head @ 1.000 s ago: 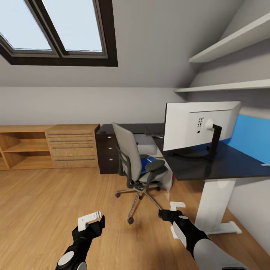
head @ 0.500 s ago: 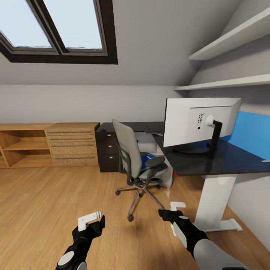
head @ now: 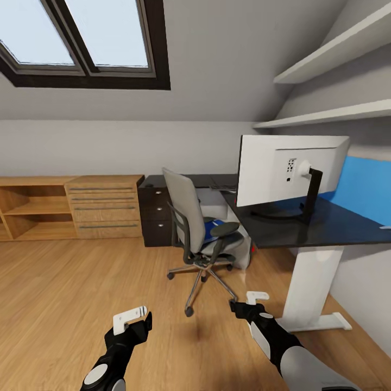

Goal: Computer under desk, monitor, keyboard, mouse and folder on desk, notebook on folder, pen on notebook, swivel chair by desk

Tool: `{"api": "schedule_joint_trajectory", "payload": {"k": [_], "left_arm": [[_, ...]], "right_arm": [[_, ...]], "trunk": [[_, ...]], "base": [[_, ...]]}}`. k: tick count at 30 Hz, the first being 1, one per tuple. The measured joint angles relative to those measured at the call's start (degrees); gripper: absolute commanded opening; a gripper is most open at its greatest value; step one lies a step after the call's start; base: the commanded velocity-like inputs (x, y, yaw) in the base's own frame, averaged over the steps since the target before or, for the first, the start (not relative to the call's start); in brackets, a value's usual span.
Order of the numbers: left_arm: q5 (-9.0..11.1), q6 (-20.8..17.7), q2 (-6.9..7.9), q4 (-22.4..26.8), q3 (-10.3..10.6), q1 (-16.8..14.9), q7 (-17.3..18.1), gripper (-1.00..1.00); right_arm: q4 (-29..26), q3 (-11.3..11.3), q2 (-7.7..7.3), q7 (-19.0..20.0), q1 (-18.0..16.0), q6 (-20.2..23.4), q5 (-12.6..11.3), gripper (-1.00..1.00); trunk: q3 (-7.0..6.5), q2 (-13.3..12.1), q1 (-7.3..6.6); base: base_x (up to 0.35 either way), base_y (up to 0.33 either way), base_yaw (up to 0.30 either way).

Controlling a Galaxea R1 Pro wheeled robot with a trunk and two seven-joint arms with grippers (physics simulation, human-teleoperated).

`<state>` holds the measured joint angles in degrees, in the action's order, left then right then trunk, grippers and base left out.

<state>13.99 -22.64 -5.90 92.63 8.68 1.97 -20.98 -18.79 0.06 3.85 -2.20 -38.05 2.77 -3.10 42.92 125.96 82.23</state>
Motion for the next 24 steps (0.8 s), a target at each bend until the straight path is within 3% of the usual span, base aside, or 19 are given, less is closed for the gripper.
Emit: {"api": "schedule_joint_trajectory", "payload": {"k": [24], "left_arm": [[0.00,0.00,-0.09,0.00,1.46,-0.02,0.00,1.00]], "right_arm": [[0.02,0.19,0.11,-0.10,-0.02,-8.19,0.18,1.00]], "trunk": [[4.31,9.63,5.27]], "base": [[0.000,0.000,0.000]]}}
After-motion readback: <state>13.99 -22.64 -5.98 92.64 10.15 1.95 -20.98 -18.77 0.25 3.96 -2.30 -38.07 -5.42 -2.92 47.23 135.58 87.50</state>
